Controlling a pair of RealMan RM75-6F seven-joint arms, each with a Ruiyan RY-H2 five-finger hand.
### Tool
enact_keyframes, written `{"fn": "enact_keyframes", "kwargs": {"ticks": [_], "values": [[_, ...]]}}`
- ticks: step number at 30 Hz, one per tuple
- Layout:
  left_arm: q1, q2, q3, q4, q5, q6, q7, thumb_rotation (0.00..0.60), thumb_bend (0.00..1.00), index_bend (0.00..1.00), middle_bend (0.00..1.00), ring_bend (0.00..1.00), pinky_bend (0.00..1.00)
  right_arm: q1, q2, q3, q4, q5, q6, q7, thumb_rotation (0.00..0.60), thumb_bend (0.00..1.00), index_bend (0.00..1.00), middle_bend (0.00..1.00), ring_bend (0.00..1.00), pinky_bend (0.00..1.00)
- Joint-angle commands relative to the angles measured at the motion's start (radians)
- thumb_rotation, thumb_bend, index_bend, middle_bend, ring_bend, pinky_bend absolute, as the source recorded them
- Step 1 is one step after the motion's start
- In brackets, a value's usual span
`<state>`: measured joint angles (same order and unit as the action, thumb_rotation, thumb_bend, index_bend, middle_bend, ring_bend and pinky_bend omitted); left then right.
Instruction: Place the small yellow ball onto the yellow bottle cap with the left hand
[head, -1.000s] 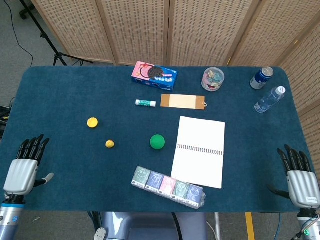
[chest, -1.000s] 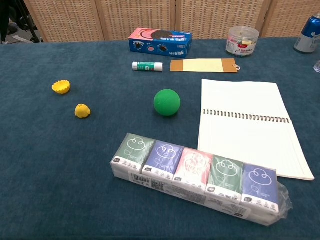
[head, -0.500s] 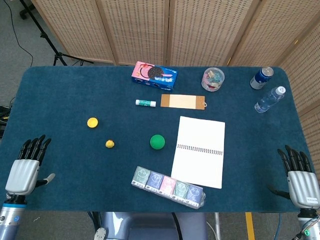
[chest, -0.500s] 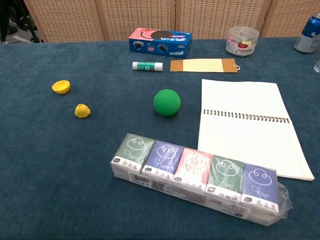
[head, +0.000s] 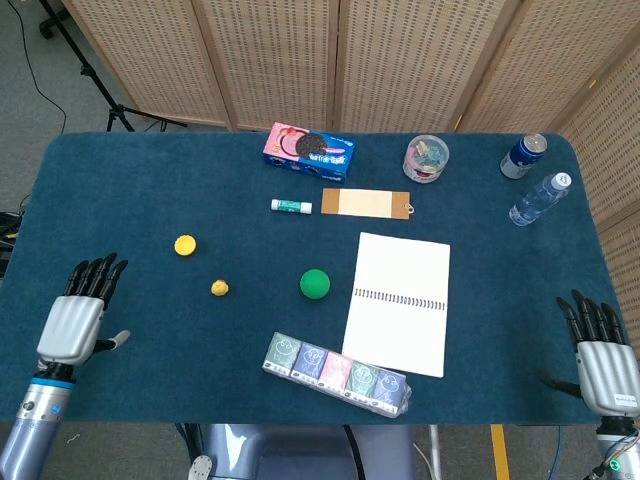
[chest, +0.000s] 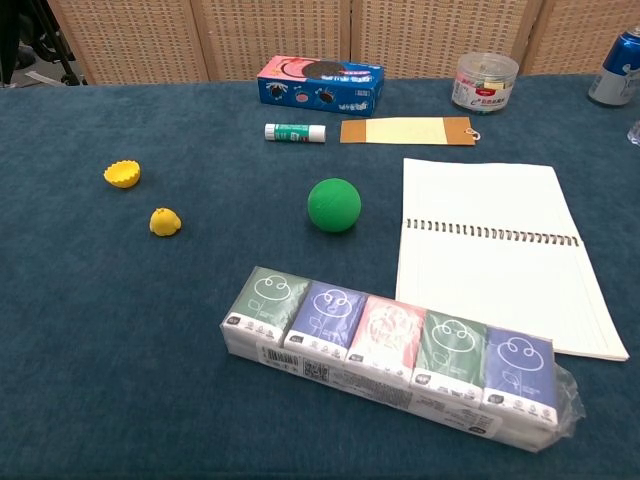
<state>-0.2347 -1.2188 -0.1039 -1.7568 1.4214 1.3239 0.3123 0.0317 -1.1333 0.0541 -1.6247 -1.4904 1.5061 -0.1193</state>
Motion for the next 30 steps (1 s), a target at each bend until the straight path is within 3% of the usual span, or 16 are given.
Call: {"fn": "enact_keyframes", "kwargs": {"ticks": [1,5,11,17,30], "values": [[-0.063,0.013,-0.042,-0.046,-0.059,-0.074,0.049,0.6,0.01,0.0,0.0,0.0,0.0,0.0,0.0,0.0,0.0,0.0,0.001,0.0,0.6,0.0,0.03,0.0,0.0,0.0],[-0.135,0.005,-0.082,-0.072,-0.15,-0.159,0.103,0.6,0.01,0.01,0.0,0.0,0.0,-0.001,0.0,0.0,0.001,-0.002,0.002,0.003,0.6,0.0,0.03,0.0,0.0,0.0],[-0.227,-0.02,-0.12,-0.08,-0.298,-0.255,0.175,0.6,0.05,0.16,0.0,0.0,0.0,-0.001,0.001,0.001,0.003,0.0,0.002,0.008,0.6,0.0,0.03,0.0,0.0,0.0],[-0.325,-0.056,-0.136,-0.062,-0.472,-0.335,0.247,0.6,0.11,0.18,0.0,0.0,0.0,0.0,0.004,0.003,0.006,0.004,-0.002,0.017,0.6,0.0,0.03,0.0,0.0,0.0],[-0.511,-0.157,-0.115,-0.019,-0.801,-0.335,0.417,0.6,0.12,0.34,0.0,0.0,0.0,0.002,0.007,0.006,0.01,0.009,-0.007,0.03,0.6,0.0,0.03,0.0,0.0,0.0]]}}
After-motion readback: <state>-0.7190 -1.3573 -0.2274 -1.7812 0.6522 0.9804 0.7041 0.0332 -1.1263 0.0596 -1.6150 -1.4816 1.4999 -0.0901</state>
